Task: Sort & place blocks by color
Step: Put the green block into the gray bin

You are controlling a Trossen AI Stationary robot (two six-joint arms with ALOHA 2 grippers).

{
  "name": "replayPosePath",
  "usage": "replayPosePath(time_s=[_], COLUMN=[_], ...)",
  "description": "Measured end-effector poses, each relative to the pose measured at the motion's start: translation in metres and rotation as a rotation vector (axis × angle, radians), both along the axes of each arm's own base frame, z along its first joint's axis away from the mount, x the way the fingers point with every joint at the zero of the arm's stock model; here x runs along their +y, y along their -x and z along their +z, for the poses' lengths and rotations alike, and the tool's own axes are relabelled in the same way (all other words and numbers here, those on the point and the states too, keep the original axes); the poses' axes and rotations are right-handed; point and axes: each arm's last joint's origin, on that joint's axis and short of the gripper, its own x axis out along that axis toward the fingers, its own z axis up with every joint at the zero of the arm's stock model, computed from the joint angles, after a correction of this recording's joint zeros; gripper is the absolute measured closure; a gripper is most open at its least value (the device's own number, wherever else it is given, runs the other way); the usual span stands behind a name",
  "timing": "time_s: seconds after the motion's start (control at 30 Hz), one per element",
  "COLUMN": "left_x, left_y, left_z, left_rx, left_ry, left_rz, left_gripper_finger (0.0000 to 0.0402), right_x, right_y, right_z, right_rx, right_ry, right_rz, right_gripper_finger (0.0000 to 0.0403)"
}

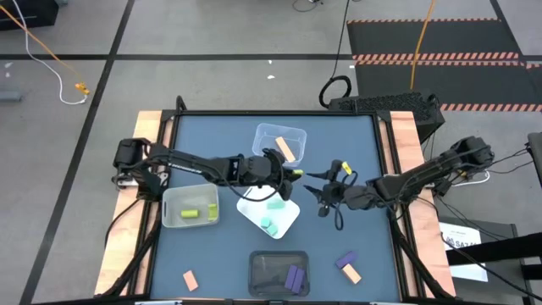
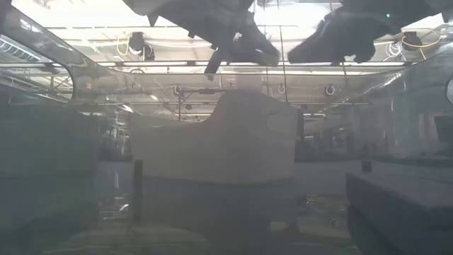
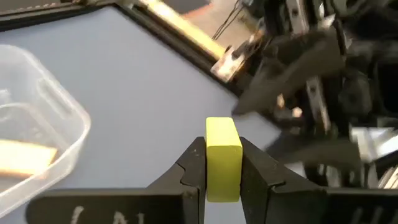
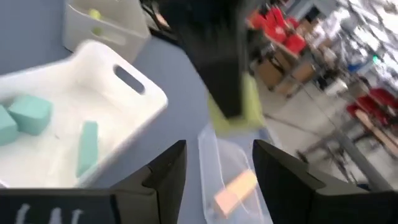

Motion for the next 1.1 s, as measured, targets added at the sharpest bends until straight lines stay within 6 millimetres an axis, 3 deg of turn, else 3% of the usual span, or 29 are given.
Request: replayPosePath(time_s=[0.5,0.7,0.83,1.1], left_x=[-0.01,-0.019,-0.027,-0.054], left_y=[0.048,0.065,0.071,0.106], left_z=[0.078,0.095,0.085,0.04], left_rx=[-0.121,-0.15,-0.036,0.481], left_ry=[-0.21,-0.238,-0.197,0.045], left_rz=[-0.109,-0.144,-0.173,-0.067], left_gripper_finger=[0.0344,0.0344,0.0344,0.0344], right_x=[-0.005,-0.005,-0.004,0.007], right_y=[0.014,0.016,0.014,0.009], right_z=[-0.024,-0.027,-0.024,-0.02], right_rx=[-0.043,-0.061,-0.078,-0.047], right_ry=[-0.311,-0.356,-0.388,-0.625], right_rz=[-0.138,-0.158,-0.123,0.163], right_gripper_finger=[0.0225,0.0225,0.0225,0.0225])
